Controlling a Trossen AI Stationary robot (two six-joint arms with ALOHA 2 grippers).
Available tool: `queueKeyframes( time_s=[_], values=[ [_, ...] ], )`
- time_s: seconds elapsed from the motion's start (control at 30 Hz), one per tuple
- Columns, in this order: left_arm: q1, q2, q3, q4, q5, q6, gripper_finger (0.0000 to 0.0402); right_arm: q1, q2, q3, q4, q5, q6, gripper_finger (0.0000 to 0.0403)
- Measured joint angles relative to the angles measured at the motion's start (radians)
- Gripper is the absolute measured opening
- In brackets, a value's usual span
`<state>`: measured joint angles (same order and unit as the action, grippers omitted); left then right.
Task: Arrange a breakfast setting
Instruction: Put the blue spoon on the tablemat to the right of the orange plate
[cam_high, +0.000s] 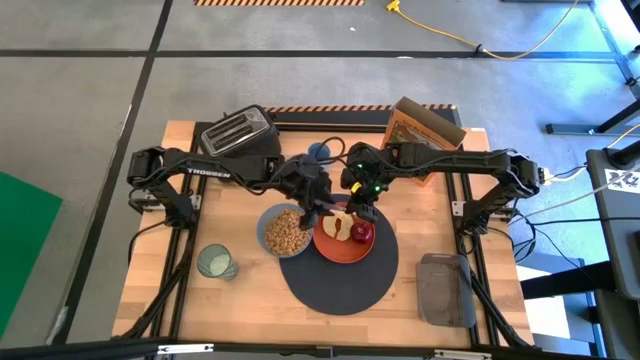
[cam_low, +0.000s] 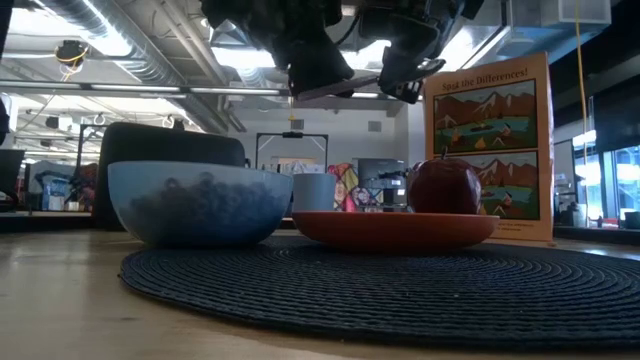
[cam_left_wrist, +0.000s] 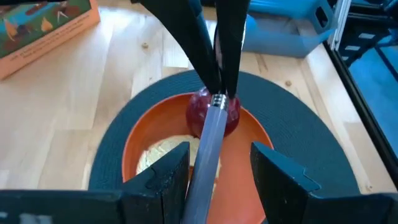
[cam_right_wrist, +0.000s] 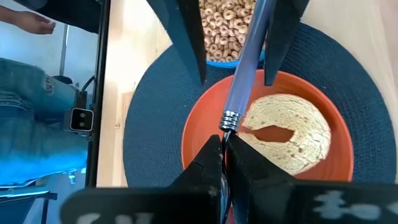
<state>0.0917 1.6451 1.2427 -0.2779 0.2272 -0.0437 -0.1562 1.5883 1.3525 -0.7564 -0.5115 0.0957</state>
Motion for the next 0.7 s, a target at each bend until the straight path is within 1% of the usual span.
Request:
queueKeyframes(
  time_s=[0.3, 0.6, 0.7],
  values=[
    [0.007, 0.0, 0.0, -0.002, 0.016, 0.0, 0.0159, 0.0, 0.0, 0.0, 0.023, -0.006, 0.0, 0.0001],
    [0.008, 0.0, 0.0, 0.0, 0.031, 0.0, 0.0101, -0.001, 0.0, 0.0, 0.044, -0.033, 0.001, 0.0],
    [0.008, 0.0, 0.0, 0.001, 0.056, 0.0, 0.0085, -0.001, 0.0, 0.0, 0.046, -0.051, 0.001, 0.0]
  ],
)
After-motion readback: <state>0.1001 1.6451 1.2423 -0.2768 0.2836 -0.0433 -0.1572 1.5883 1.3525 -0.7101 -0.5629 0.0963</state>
